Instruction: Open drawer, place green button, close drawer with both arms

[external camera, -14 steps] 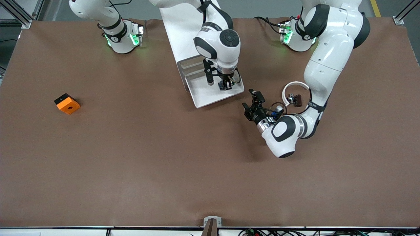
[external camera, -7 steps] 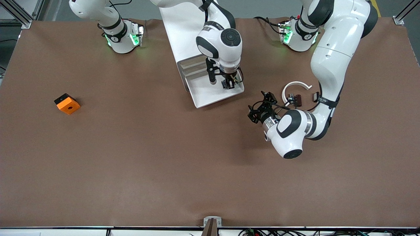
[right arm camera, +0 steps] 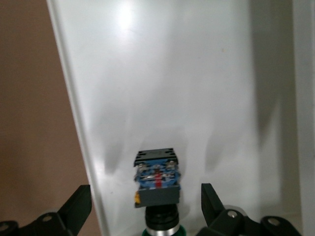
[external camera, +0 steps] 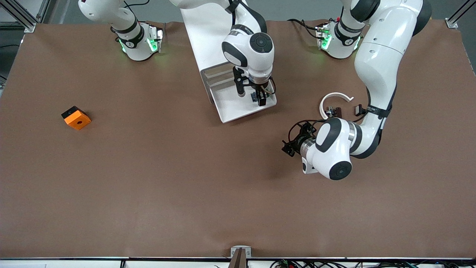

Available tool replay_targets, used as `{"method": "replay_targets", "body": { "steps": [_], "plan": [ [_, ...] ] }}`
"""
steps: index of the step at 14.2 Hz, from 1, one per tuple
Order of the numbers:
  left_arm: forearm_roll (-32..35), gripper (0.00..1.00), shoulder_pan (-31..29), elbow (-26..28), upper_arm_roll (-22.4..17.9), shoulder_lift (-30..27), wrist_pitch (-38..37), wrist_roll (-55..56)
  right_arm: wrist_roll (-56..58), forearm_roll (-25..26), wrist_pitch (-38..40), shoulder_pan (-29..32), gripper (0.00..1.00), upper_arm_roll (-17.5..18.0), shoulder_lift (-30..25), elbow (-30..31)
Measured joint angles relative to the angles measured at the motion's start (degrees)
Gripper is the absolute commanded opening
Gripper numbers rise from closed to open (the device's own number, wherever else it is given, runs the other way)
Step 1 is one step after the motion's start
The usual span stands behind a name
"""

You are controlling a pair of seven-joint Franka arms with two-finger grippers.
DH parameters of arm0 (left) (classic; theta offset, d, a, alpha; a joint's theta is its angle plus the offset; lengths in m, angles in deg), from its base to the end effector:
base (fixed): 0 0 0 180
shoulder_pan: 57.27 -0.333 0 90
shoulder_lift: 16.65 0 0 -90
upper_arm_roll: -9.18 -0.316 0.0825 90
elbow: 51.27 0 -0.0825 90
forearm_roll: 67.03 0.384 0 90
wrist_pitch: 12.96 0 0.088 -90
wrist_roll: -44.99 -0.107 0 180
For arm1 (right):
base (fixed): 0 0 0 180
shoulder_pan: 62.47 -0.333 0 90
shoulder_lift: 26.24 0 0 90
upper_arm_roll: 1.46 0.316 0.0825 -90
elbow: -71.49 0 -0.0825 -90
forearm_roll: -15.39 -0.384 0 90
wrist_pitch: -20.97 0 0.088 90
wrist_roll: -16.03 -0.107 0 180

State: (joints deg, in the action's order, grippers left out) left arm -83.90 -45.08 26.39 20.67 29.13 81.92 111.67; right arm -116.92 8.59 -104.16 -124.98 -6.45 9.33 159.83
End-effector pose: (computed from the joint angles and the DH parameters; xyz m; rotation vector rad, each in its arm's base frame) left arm 0.6223 -0.2763 0.2311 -2.6709 -1.2475 0.9891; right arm 0.3675 0.6029 0.2925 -2.4198 1.9706 0.0772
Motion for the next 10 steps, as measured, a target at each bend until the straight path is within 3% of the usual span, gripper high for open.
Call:
{"method": "replay_targets", "body": {
  "steps": [4,10],
  "plan": [
    [5.8,1.00,1.6,-0.1,0.0,-3.0,7.9,-2.8,13.7,0.0,6.0,4.3,1.00,-0.6,0.0,-4.3],
    [11.4,1.00,3.8,0.0,0.1,-5.0,9.2,-3.1,41.7,0.0,19.6,13.2,1.00,-0.9,-1.6,-10.4]
  ]
}}
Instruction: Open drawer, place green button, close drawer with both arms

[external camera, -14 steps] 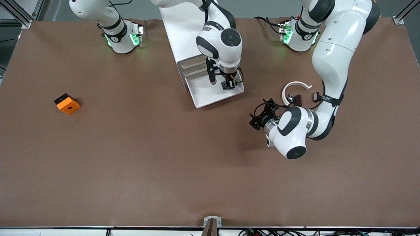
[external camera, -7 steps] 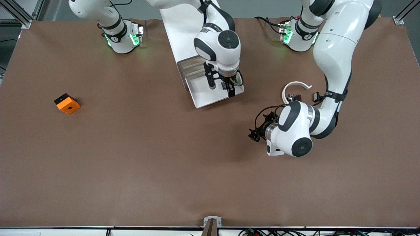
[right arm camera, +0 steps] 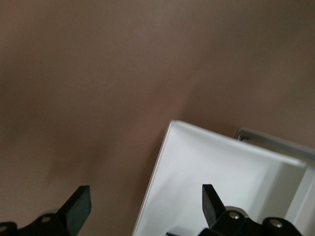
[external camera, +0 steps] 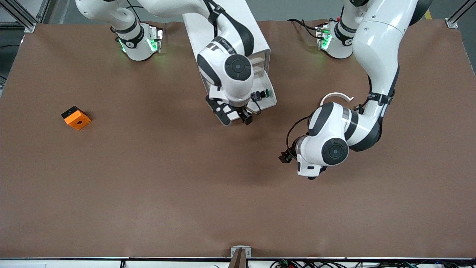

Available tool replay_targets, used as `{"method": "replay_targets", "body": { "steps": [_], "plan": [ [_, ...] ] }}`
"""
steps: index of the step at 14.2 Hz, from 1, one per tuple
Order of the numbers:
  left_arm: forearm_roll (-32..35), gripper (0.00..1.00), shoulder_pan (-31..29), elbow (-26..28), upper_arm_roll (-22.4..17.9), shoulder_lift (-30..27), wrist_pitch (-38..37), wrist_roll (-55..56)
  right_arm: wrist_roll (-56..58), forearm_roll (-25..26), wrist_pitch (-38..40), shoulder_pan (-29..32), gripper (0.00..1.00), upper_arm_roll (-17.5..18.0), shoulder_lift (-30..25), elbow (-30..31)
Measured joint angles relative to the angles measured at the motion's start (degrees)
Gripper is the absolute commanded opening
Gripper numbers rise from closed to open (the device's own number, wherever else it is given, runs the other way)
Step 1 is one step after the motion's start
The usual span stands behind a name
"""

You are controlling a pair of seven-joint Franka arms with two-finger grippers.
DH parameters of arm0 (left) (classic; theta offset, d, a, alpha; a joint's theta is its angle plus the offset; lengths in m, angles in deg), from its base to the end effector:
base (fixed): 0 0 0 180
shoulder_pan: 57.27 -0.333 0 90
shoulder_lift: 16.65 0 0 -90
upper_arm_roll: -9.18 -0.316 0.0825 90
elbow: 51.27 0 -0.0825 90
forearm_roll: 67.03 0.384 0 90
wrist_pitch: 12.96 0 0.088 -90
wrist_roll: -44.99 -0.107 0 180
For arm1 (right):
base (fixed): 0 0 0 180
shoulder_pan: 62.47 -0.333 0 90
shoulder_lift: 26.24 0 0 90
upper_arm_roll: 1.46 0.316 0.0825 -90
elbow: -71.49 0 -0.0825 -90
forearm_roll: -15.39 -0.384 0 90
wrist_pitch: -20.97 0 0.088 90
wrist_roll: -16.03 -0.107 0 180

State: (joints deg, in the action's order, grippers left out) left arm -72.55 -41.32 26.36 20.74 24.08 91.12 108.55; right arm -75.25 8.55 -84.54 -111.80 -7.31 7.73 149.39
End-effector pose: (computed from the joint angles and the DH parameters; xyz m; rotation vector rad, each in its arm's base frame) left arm 0.6349 -0.3076 0.2923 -2.9050 -1.0541 0.5093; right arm 0.4970 0.5041 0.3680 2.7827 -1.2732 -0.1417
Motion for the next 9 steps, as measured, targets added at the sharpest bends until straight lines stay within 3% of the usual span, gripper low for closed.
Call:
{"method": "replay_targets", "body": {
  "steps": [5,9],
  "plan": [
    [9.1,1.00,2.4,0.2,2.1,0.0,2.3,-0.6,24.9,0.1,8.3,9.1,1.00,-0.3,-5.4,-0.6],
    [10.0,1.00,2.9,0.8,6.1,-0.8,5.0,-1.9,45.7,0.2,13.9,19.4,1.00,-0.6,-9.6,-0.7]
  ]
}}
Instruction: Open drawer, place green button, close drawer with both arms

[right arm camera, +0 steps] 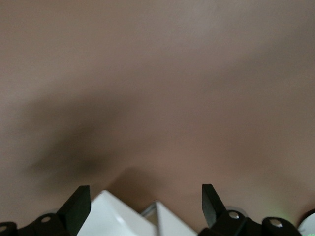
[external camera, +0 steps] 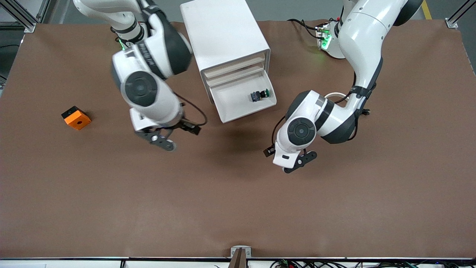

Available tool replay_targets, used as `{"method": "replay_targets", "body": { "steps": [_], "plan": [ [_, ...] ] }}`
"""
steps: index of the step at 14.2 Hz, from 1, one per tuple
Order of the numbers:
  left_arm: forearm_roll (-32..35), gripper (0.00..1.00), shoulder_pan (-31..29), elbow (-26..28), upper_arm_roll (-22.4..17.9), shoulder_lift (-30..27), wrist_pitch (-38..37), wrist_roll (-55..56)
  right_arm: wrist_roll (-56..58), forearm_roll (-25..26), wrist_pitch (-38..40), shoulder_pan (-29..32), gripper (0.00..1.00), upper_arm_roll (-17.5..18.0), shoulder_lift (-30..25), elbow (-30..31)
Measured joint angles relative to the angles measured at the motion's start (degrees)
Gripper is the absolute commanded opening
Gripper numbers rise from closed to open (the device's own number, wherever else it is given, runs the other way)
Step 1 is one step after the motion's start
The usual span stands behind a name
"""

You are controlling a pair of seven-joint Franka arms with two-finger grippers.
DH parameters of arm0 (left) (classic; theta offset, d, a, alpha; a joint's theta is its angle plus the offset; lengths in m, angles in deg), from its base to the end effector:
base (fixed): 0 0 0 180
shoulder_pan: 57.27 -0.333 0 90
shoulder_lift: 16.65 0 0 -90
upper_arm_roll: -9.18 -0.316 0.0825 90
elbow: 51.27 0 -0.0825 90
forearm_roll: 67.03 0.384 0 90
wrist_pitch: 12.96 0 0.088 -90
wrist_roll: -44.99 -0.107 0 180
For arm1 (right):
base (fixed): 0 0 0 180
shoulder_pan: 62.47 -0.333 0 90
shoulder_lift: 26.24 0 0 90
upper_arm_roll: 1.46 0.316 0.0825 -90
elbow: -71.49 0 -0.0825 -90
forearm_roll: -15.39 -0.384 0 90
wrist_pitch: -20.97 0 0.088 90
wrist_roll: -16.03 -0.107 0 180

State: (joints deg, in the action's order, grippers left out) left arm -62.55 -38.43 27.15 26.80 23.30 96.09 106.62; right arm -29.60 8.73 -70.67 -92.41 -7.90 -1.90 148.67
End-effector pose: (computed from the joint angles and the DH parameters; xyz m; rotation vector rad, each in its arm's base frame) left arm 0.6022 -0.3828 0.3089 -3.0300 -0.7155 0.2849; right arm 0.6008 0.2887 0.4721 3.0299 -0.6039 -0.2769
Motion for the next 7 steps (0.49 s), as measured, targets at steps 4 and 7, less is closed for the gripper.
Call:
{"method": "replay_targets", "body": {
  "steps": [4,7],
  "plan": [
    [0.1,1.00,2.2,6.0,2.8,-1.0,8.6,-0.1,21.6,0.4,5.8,11.8,1.00,-0.3,-3.4,-0.1],
    [0.1,1.00,5.1,11.7,3.0,-2.2,15.2,0.0,35.5,2.3,7.4,20.5,1.00,-0.3,-5.7,-1.0]
  ]
}}
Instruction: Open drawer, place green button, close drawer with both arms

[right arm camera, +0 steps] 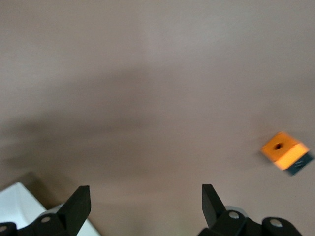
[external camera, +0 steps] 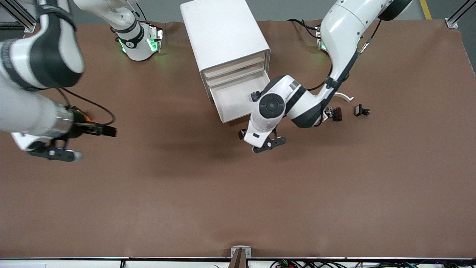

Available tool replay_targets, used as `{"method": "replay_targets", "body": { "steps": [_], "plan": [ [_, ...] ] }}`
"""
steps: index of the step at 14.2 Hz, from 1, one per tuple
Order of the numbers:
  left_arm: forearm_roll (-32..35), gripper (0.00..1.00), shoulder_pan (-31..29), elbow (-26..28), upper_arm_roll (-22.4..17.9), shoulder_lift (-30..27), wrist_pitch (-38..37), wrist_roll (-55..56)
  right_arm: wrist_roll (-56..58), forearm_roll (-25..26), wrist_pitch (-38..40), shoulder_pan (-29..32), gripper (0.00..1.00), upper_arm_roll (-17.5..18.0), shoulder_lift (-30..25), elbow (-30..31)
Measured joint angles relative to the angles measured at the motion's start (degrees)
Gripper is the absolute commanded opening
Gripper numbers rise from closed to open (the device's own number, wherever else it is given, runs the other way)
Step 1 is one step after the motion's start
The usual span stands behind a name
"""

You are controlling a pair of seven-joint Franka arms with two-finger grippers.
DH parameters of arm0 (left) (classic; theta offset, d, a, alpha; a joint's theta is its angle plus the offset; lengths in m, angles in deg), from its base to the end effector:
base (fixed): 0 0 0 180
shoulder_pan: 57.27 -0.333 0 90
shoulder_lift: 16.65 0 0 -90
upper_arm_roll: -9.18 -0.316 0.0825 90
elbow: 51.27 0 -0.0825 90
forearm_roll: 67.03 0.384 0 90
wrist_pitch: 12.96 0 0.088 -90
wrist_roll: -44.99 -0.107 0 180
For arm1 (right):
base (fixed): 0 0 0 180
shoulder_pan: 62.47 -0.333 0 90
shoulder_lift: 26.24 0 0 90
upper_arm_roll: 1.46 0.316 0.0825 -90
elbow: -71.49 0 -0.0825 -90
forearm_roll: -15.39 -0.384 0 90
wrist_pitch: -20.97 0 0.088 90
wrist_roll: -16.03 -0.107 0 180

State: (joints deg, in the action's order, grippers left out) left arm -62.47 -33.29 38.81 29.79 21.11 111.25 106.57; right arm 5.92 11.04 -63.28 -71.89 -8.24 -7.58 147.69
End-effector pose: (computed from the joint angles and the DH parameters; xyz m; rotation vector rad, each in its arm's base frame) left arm 0.5223 -0.4601 0.2725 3.0210 0.4847 -0.2068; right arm 0.6335 0.0496 0.5355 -3.1046 0.1974 0.2903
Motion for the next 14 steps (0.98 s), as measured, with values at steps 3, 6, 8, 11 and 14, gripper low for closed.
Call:
{"method": "replay_targets", "body": {
  "steps": [3,6,8,11,14],
  "plan": [
    [0.0,1.00,1.1,3.0,0.0,-0.5,2.6,0.0,7.6,2.3,4.1,5.0,1.00,0.0,-0.6,-2.8],
    [0.0,1.00,1.2,4.4,0.0,-0.7,2.8,0.5,12.5,3.2,6.1,8.3,1.00,0.1,-1.2,-4.3],
    [0.4,1.00,1.7,5.7,0.0,-0.8,2.8,1.6,18.2,3.5,6.4,11.0,1.00,0.1,-2.5,-4.6],
    [2.0,1.00,2.8,7.0,0.0,-0.9,2.8,4.4,21.0,3.5,6.6,14.3,1.00,0.2,-3.3,-4.6],
    [2.2,1.00,3.3,7.8,0.6,-1.1,2.8,6.1,21.1,3.4,6.6,14.3,1.00,0.9,-3.4,-5.0]
  ]
}}
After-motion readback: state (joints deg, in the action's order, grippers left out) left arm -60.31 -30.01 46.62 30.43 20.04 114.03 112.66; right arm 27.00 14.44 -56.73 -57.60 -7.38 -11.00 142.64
